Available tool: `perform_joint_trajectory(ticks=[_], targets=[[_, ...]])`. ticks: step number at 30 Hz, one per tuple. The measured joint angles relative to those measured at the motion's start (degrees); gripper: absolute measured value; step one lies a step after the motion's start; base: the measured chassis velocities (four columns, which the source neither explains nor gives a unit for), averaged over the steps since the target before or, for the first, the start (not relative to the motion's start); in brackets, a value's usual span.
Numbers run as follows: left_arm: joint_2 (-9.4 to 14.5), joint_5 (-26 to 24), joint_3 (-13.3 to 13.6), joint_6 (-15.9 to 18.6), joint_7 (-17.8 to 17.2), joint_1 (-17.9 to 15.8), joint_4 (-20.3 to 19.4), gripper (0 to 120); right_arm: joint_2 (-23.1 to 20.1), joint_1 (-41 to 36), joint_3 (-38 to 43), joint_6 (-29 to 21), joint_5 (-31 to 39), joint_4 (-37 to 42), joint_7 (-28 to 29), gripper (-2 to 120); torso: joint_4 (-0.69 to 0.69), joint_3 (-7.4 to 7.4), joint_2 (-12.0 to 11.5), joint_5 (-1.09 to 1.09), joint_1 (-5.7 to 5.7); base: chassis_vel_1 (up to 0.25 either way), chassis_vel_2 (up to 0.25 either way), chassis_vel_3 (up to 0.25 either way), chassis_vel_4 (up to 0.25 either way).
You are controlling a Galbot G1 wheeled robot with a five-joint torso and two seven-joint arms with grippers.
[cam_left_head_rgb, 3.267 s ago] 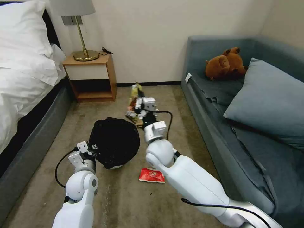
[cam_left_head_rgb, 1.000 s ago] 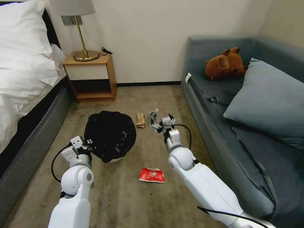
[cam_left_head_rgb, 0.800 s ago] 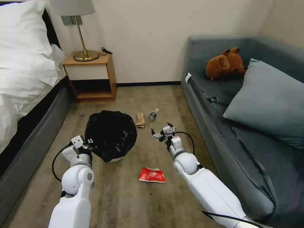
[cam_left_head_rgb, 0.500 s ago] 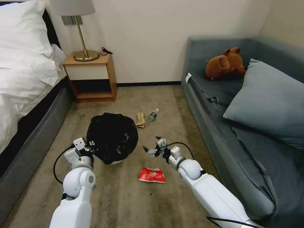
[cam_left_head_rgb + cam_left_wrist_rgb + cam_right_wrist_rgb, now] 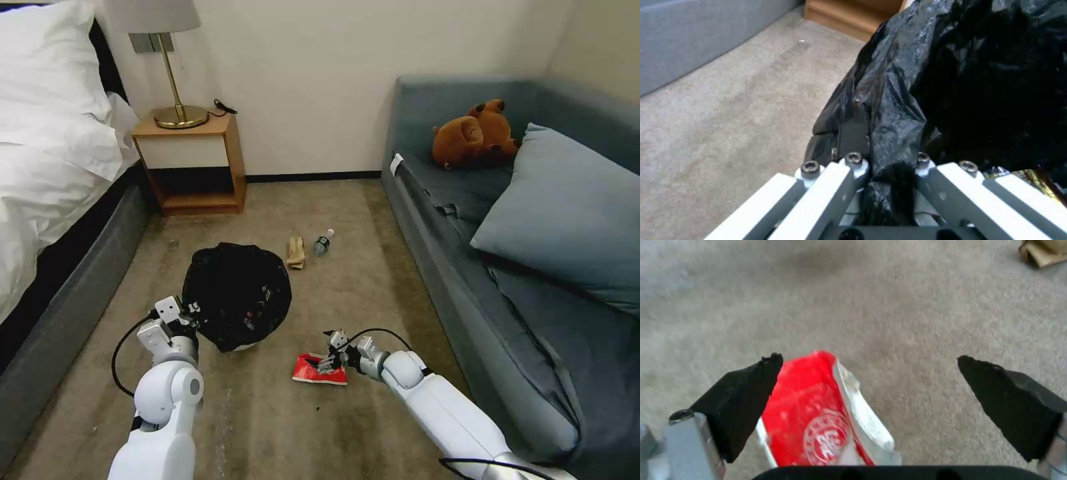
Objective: Pick up the trash bin, then pick up the garbage on the floor and place it into the trash bin.
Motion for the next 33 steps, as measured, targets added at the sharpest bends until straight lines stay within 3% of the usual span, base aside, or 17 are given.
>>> perform_joint_trajectory(ticks=[19, 25, 33], targets=[[-1.00, 0.30, 0.37, -1.53, 0.37, -0.21, 1.92, 4, 3.91, 2.83, 1.36, 7.83, -4.49, -14.21, 1.99, 99, 0.00, 0.00, 0.00, 0.00, 0.00, 0.000, 0.000, 0.000, 0.000], [-0.97, 0.20, 0.24, -1.76, 0.51, -0.08, 2.13, 4, 3.93, 2.93, 1.86, 9.25, -4.98, -15.98, 2.07, 85, 0.00, 0.00, 0.00, 0.00, 0.00, 0.000, 0.000, 0.000, 0.000], [-1.08, 0.20, 0.41, -1.77, 0.53, -0.21, 2.40, 4, 3.94, 2.43, 2.85, 9.92, -5.10, -16.31, 2.44, 54, 0.00, 0.00, 0.00, 0.00, 0.00, 0.000, 0.000, 0.000, 0.000]])
